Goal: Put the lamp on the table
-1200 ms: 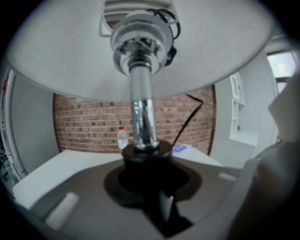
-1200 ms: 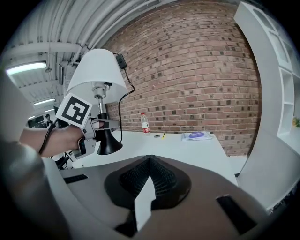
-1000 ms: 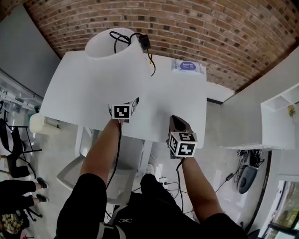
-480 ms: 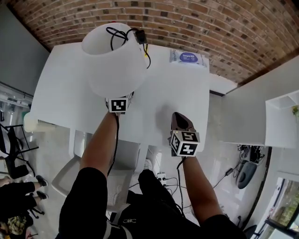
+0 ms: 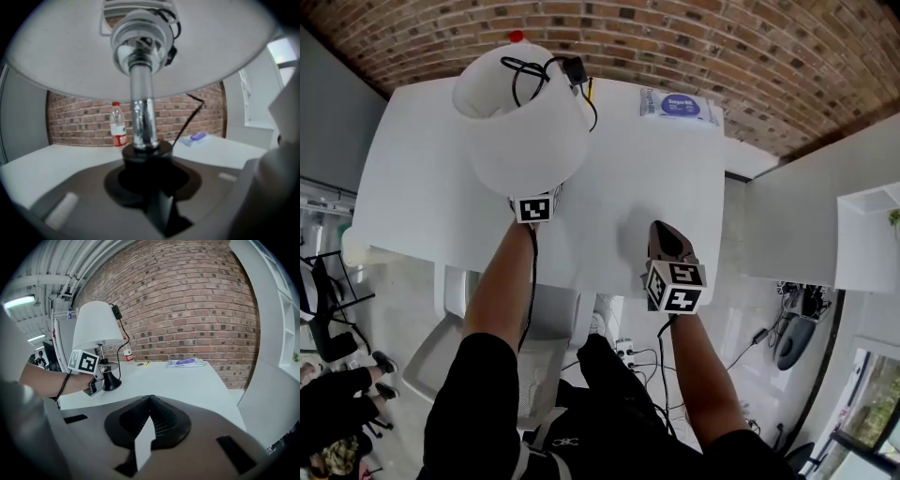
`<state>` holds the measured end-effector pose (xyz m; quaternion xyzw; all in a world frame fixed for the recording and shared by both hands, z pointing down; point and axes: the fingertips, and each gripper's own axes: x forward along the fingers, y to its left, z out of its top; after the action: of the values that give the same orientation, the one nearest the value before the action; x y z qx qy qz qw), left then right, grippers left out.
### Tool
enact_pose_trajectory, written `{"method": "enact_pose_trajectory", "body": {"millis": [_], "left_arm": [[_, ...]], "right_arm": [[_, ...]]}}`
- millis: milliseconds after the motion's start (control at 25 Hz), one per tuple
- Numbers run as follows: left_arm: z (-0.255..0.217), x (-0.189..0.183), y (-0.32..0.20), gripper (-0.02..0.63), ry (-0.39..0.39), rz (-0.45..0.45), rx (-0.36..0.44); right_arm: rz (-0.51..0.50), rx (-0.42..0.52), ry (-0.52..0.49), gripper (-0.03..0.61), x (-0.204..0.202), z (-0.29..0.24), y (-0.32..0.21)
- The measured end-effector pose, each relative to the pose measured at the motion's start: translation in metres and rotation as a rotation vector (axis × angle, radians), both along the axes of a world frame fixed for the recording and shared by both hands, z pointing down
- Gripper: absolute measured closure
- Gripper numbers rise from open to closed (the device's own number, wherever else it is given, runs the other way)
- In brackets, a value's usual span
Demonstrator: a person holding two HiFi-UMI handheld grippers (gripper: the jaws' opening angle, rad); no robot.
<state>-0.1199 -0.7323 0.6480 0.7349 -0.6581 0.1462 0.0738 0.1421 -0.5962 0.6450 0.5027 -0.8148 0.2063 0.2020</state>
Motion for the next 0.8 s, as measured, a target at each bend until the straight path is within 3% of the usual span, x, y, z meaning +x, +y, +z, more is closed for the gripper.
{"method": "enact_pose_trajectory", "body": {"millis": [240,440,560,800], "left_arm": [[-0.002,0.004,0.005,0.517,-0.021,0.012,0.052],[-0.002,0.001,0.007,0.506,-0.03,-0.034,0.07],[0.006,-0.002,0.015,0.43,-0.053,-0.052,0.044],[0.023,-0.002,0.053,0.396,-0.059,-0.049,-0.053]], "right_arm": [[0.001,-0.015,-0.02,0.58,-0.007,0.004,0.0],[-0.007,-0.015,-0.029,0.58,-0.011,0.004,0.006],[-0.006,-0.017,-0.034,0.58,-0.01,0.002,0.008],[-0.025,-0.017,-0.05,0.58,-0.02,-0.007,0.019]]}}
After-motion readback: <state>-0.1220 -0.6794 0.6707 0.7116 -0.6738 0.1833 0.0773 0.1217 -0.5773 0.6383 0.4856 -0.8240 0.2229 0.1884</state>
